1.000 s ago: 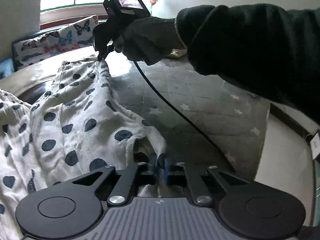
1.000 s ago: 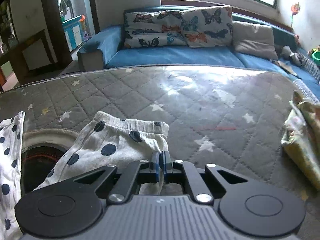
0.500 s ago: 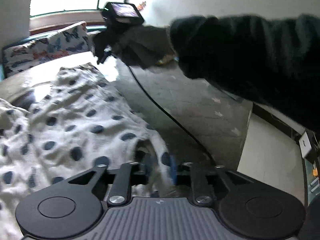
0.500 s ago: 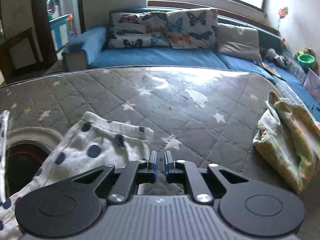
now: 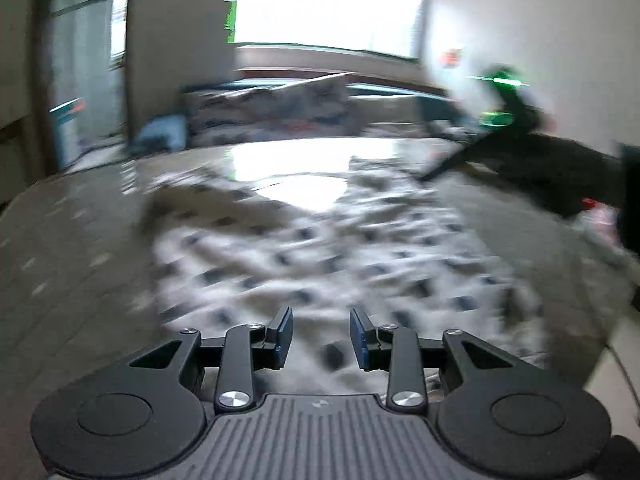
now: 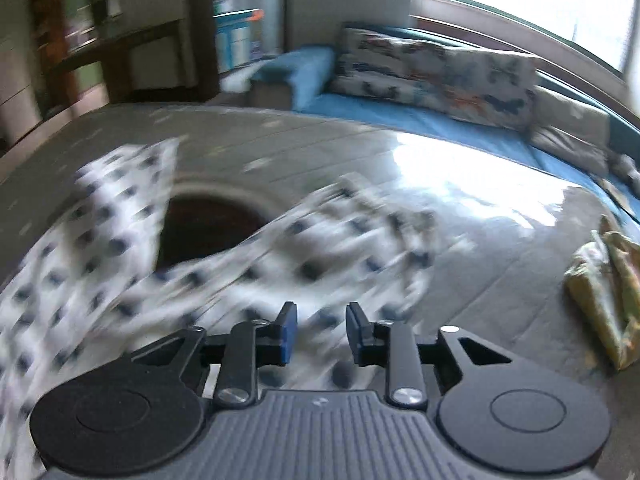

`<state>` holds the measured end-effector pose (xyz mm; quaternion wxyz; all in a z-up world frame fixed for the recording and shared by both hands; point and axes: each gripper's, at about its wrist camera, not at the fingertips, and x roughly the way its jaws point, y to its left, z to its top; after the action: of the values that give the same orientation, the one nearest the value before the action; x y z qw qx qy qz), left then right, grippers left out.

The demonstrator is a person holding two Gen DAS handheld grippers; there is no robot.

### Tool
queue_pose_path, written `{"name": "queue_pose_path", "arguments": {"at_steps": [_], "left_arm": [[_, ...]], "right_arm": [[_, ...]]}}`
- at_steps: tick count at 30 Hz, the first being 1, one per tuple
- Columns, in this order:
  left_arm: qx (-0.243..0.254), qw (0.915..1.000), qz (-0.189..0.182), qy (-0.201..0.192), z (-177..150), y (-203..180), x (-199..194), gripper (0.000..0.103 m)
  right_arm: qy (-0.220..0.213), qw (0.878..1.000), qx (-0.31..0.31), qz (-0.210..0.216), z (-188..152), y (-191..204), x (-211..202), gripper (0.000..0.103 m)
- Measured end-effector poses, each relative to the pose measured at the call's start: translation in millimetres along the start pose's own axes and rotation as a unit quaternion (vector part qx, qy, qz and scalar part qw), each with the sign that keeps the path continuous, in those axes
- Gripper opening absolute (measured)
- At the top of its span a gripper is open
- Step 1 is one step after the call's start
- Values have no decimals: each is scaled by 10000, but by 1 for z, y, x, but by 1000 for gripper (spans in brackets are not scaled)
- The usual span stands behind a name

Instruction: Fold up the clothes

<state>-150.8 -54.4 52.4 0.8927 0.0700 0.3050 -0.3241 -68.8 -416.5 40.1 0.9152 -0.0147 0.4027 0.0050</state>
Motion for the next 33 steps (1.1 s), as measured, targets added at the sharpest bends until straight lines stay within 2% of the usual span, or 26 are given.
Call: {"name": "queue_pose_path", "arguments": {"at_steps": [3, 5, 10, 12, 14, 18, 20, 22, 23, 25, 30, 33], "left_arm": [[-310, 9987, 399, 113, -9, 20, -4, 44], [-480, 9973, 537, 169, -14, 29, -4, 45], [-684, 9961, 470, 310, -23, 34, -3, 45], [-748, 9956, 447, 341, -25, 35, -4, 45], [-803, 9953, 396, 366, -27, 33, -5, 45], [-900, 9945, 331, 433, -31, 31, -5, 43], [-1004, 9935, 293, 447, -33, 32, -3, 32], [-1008, 9934, 299, 464, -34, 30, -4, 12], [-1024, 9932, 292, 479, -35, 30, -4, 9], [-1061, 9926, 314, 495, -35, 29, -8, 5], [-1198, 9906, 435, 499, -37, 32, -22, 5], [-1068, 9922, 386, 507, -37, 26, -31, 4]], "right_arm": [[38, 9988, -326, 371, -26, 30, -21, 28], [45, 9970, -463, 618, -44, 49, -36, 29], [30, 9923, -612, 1074, -84, 88, -62, 30], [-24, 9901, -787, 1158, -98, 102, -71, 31], [-77, 9878, -987, 1205, -109, 115, -80, 36], [-167, 9840, -1231, 1279, -124, 130, -90, 36], [-172, 9837, -1243, 1284, -127, 133, -91, 37], [-169, 9838, -1244, 1281, -130, 135, -91, 37], [-150, 9839, -1236, 1280, -131, 135, -90, 38], [-99, 9843, -1225, 1268, -133, 135, -87, 38], [33, 9845, -1231, 1247, -136, 134, -84, 40], [99, 9840, -1260, 1255, -139, 133, -84, 41]]}}
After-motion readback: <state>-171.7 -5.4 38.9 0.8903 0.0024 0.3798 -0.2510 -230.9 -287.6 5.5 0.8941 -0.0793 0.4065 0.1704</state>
